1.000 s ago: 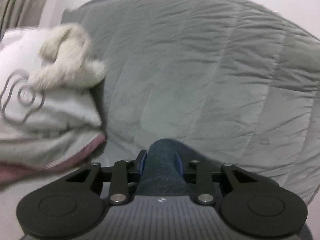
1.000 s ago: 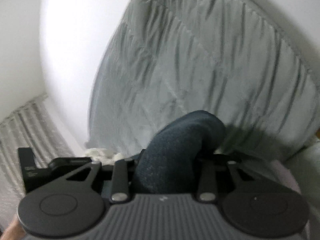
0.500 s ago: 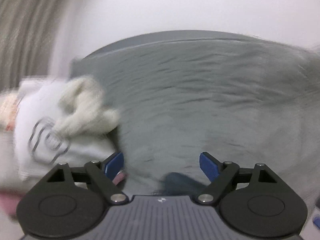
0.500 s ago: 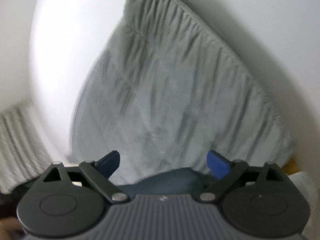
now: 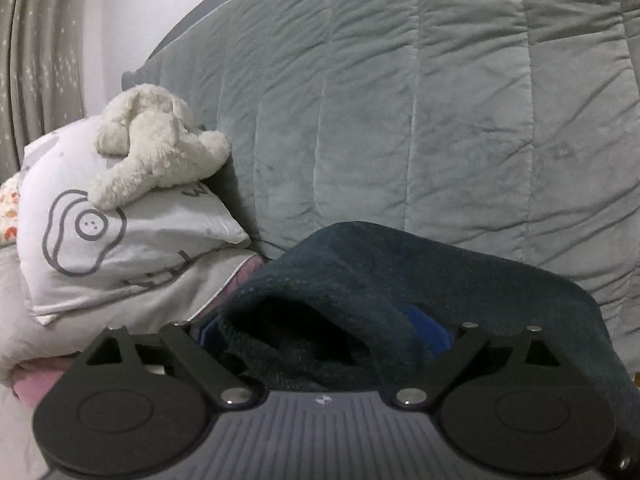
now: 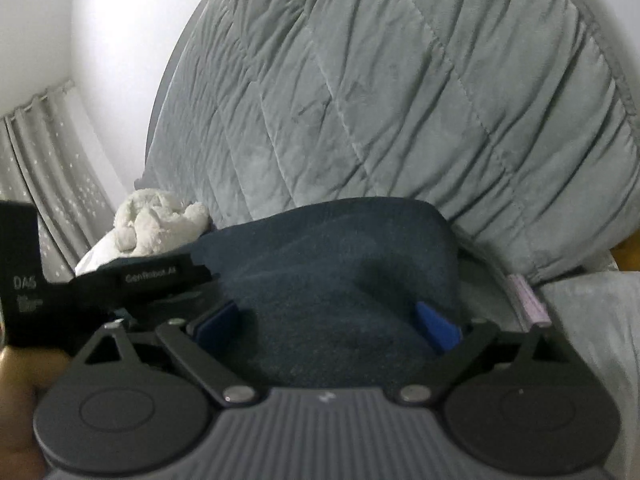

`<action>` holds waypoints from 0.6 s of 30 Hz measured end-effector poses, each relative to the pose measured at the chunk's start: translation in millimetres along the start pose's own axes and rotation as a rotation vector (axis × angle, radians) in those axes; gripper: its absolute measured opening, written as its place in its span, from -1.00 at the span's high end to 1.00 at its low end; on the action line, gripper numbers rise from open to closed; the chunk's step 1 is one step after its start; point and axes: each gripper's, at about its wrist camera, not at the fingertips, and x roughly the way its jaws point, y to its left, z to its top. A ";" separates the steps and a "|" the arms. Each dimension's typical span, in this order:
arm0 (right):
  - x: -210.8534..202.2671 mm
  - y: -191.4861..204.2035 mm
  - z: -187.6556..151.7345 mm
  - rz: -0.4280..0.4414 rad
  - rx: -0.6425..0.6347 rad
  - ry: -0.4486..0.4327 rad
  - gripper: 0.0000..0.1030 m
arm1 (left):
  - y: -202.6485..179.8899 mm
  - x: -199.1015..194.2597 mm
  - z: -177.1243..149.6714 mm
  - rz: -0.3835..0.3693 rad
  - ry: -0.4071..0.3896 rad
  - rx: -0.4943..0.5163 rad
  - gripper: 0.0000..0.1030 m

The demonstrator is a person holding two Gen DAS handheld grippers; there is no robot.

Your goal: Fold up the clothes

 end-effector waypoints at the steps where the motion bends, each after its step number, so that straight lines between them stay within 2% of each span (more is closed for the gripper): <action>1: -1.8 -1.9 -0.4 0.006 -0.001 -0.003 -0.86 | 0.2 -1.5 0.8 -0.005 -0.006 -0.003 -0.81; 5: -30.2 -5.2 3.6 -0.020 0.033 -0.103 -0.93 | 1.5 -18.9 2.5 0.016 -0.052 -0.004 -0.80; 8: -47.6 -4.4 11.6 -0.046 0.039 -0.194 -0.99 | 4.7 -36.3 -3.2 0.061 -0.098 0.052 -0.81; 15: -48.5 26.2 8.2 -0.064 -0.090 -0.193 -1.00 | 5.9 -92.3 -14.2 0.118 -0.139 0.034 -0.81; 17: -58.4 42.6 7.5 -0.063 -0.158 -0.237 -1.00 | 4.9 -103.3 -15.5 0.143 -0.149 0.043 -0.81; 18: -62.5 47.8 6.7 -0.059 -0.176 -0.257 -1.00 | 10.0 -120.4 -16.4 0.193 -0.165 0.057 -0.80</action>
